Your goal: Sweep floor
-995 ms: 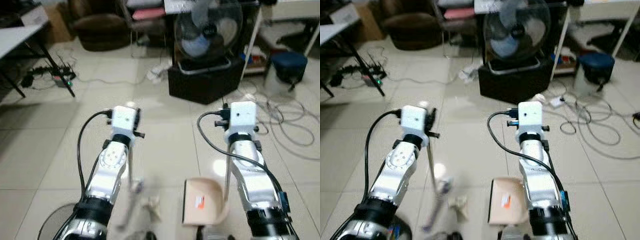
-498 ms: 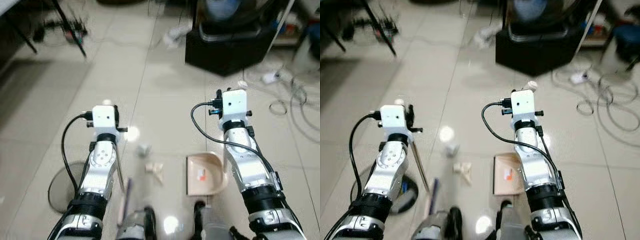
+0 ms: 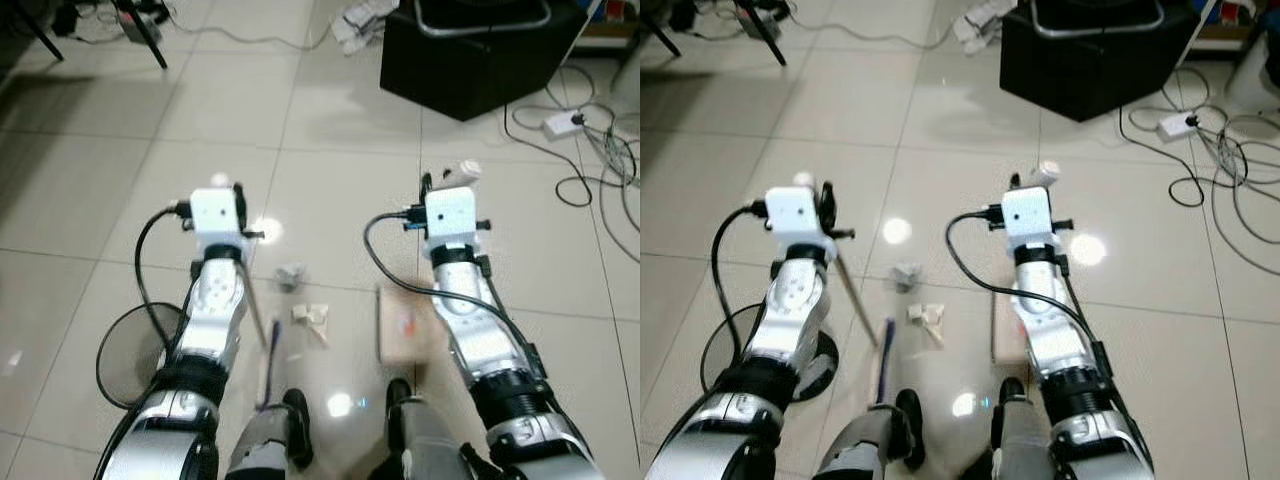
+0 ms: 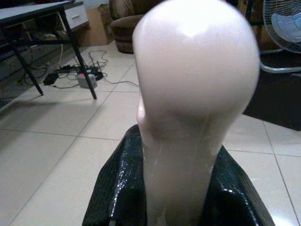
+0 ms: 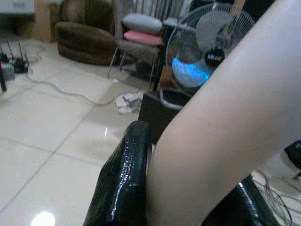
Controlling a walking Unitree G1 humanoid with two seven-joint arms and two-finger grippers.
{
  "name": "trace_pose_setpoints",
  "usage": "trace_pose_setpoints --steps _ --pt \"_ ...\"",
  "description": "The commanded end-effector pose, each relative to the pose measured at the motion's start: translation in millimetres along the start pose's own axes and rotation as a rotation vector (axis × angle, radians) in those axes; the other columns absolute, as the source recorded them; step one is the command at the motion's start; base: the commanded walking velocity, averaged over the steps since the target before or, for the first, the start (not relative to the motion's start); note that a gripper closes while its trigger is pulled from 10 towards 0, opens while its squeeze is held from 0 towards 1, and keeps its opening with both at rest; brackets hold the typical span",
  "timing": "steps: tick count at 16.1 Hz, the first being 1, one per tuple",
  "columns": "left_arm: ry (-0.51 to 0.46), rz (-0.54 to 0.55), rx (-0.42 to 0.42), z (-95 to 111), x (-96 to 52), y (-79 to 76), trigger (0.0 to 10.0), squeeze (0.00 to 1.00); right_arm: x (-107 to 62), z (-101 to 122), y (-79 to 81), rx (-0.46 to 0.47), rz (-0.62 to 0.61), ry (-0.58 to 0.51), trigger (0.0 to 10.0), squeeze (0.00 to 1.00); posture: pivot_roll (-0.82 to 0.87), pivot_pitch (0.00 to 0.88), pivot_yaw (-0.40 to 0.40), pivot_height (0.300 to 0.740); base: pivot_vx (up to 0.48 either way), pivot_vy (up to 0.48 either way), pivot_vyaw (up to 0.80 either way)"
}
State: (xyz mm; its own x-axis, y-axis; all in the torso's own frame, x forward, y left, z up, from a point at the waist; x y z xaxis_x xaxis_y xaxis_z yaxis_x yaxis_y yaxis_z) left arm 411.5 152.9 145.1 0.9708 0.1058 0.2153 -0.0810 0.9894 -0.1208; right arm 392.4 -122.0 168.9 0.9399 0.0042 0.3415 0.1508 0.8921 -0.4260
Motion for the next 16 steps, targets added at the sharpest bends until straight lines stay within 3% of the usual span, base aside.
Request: trace_pose_setpoints --steps 1,4,6,10,16 --pt "-0.002 0.028 0.003 -2 0.0 6.3 10.0 0.0 0.3 12 7.6 -0.002 -0.001 -0.054 10.0 0.0 -0.01 0.374 0.125 0.74 0.0 0.0 0.0" --pt "-0.026 -0.01 -0.035 7 10.5 -9.3 10.0 0.0 -1.7 12 21.4 0.022 0.015 -0.048 10.0 0.0 0.0 0.373 0.135 0.74 0.0 0.0 0.0" --pt "-0.028 -0.059 -0.067 14 19.0 -28.5 10.0 0.0 -8.8 8 40.4 0.025 0.063 -0.028 10.0 0.0 0.0 0.371 0.139 0.74 0.0 0.0 0.0" --pt "-0.032 -0.151 -0.165 23 23.2 -65.3 10.0 0.0 -19.5 2 58.1 0.092 0.1 0.011 10.0 0.0 0.0 0.37 0.143 0.74 0.0 0.0 0.0" --pt "-0.073 -0.239 -0.378 51 29.5 -95.2 10.0 0.0 -18.4 -6 59.6 0.129 0.105 0.047 10.0 0.0 0.01 0.34 0.135 0.74 0.0 0.0 0.0"
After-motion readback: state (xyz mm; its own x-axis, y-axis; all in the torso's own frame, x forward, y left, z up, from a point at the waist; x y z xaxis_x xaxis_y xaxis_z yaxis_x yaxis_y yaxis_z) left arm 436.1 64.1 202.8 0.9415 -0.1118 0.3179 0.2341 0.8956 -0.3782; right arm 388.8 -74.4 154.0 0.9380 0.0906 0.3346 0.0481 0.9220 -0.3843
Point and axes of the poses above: a point about 5 cm out from each wrist's last joint towards the gripper, its own x axis pointing out of the wrist towards the gripper, its own z axis along the axis of the wrist's last joint, y = z × x, the point moved 6 cm from there along x, pointing out of the wrist towards the gripper, and after that the axes turned 9 degrees about -x, right-handed, at the moved point
